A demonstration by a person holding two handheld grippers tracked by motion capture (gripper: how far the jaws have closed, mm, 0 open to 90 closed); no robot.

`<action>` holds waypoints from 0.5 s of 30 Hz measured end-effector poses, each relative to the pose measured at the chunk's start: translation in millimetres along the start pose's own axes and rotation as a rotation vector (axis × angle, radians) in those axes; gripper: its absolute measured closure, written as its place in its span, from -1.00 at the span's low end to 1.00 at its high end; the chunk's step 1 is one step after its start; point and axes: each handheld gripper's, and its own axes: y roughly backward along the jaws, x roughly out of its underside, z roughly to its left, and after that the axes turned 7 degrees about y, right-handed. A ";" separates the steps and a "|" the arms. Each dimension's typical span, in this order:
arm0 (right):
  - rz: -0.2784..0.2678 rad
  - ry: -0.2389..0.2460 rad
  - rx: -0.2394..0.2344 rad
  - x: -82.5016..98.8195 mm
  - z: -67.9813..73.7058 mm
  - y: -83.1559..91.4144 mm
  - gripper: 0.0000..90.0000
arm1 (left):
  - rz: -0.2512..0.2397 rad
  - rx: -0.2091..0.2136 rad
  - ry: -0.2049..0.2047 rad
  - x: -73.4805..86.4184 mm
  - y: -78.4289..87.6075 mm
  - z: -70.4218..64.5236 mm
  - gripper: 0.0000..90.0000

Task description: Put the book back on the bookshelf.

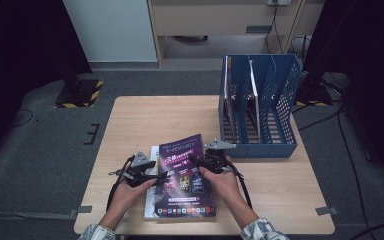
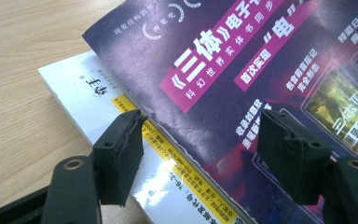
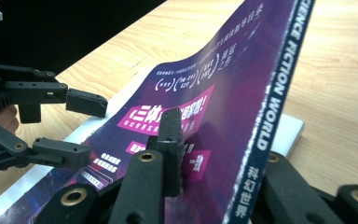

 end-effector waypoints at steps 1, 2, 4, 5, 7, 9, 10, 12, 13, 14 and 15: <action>-0.004 0.006 0.005 -0.9 0.1 0.8 0.66 | 0.001 0.003 0.001 0.0 -0.4 -0.2 -0.31; -0.006 0.012 0.004 -2.0 0.2 1.8 0.67 | 0.004 0.004 0.000 0.1 -0.6 -0.3 -0.31; -0.011 0.022 0.008 -3.9 0.3 3.2 0.68 | 0.005 0.005 0.003 0.1 -0.7 -0.2 -0.32; -0.015 0.029 0.012 -4.7 0.6 4.3 0.69 | 0.004 0.006 0.006 0.0 -0.6 -0.3 -0.33; -0.023 0.039 0.018 -5.8 1.3 5.8 0.70 | 0.003 0.007 0.009 -0.2 -0.5 -0.3 -0.34; -0.033 0.054 0.024 -8.1 2.9 7.5 0.72 | 0.004 0.009 0.010 -0.1 -1.0 -0.2 -0.35; -0.038 0.065 0.023 -9.3 3.6 8.2 0.72 | 0.004 0.010 0.010 -0.1 -1.3 -0.2 -0.36; -0.044 0.086 0.027 -11.8 5.5 9.6 0.73 | 0.005 0.012 0.014 -0.1 -1.7 -0.1 -0.39; -0.047 0.095 0.029 -12.6 6.3 10.2 0.73 | 0.004 0.012 0.014 -0.1 -1.7 -0.1 -0.40; -0.053 0.108 0.032 -14.2 7.7 11.2 0.74 | 0.004 0.012 0.014 -0.1 -1.8 -0.1 -0.41; -0.057 0.117 0.033 -15.1 8.6 11.8 0.74 | 0.004 0.013 0.015 -0.1 -1.9 0.0 -0.42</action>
